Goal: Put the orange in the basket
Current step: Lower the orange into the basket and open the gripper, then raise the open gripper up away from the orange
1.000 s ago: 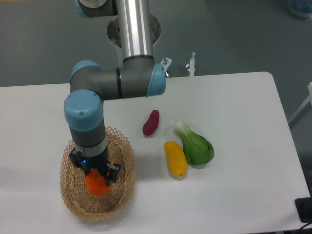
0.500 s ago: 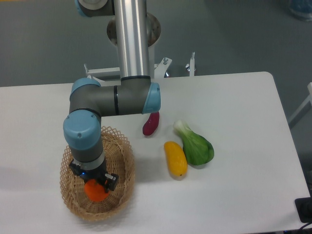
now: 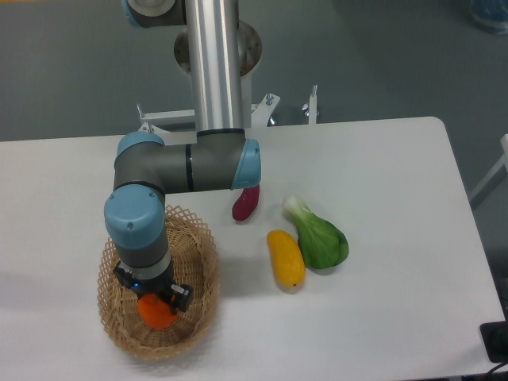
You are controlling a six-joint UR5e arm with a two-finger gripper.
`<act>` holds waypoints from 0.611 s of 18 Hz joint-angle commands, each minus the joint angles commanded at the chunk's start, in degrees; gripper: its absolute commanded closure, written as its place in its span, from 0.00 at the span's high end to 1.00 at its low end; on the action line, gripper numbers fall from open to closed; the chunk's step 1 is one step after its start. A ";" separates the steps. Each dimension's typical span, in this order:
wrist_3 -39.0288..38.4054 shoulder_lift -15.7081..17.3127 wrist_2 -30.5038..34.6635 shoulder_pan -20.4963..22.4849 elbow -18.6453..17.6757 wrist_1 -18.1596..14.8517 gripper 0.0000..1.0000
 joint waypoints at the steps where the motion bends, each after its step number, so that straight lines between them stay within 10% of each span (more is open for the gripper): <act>1: 0.09 0.00 0.00 0.00 0.09 0.00 0.84; 11: 0.44 0.88 0.00 0.09 1.14 0.00 1.00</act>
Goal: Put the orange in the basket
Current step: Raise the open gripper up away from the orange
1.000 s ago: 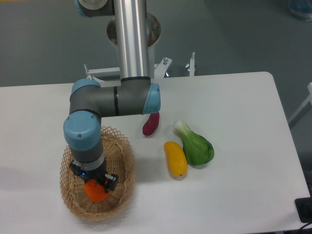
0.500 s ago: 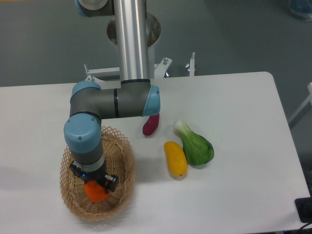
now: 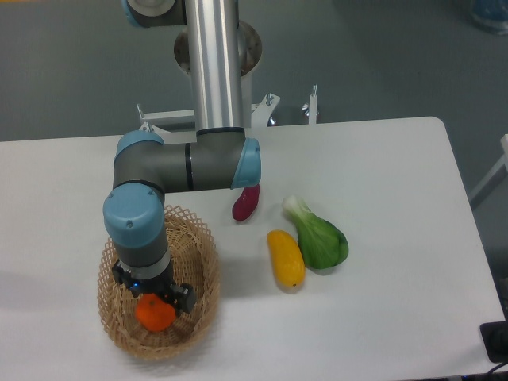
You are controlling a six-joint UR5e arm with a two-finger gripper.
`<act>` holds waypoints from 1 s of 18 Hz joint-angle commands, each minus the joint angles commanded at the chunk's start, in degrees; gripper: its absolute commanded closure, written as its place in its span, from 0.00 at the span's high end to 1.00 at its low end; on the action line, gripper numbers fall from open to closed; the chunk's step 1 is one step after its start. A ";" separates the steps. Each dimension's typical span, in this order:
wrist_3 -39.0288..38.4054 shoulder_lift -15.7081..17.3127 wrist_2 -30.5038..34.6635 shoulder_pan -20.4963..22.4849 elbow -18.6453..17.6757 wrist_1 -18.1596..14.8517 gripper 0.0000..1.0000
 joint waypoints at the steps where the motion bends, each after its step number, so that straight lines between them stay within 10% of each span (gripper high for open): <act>1: 0.09 0.09 0.09 0.00 0.44 -0.09 1.00; 18: 5.98 5.63 1.50 4.39 3.43 -1.93 1.00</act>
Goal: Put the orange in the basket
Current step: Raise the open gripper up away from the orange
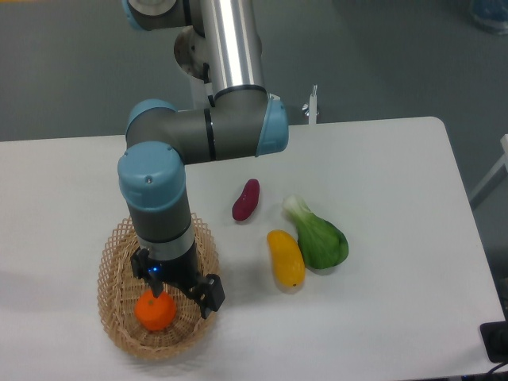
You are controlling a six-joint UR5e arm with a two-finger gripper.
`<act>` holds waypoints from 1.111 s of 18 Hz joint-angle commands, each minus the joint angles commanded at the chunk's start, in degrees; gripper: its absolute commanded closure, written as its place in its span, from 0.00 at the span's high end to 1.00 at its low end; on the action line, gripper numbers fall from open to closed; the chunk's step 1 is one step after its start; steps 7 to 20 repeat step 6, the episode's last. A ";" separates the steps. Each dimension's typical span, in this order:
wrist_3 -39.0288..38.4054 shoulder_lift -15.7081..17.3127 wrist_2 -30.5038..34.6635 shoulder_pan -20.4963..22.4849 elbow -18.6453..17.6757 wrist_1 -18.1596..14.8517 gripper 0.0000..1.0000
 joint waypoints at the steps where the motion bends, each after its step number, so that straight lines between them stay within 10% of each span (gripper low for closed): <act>1: 0.00 0.44 -0.09 0.17 -0.09 0.00 1.00; 20: 0.00 1.14 -0.09 0.44 -0.09 -0.70 1.00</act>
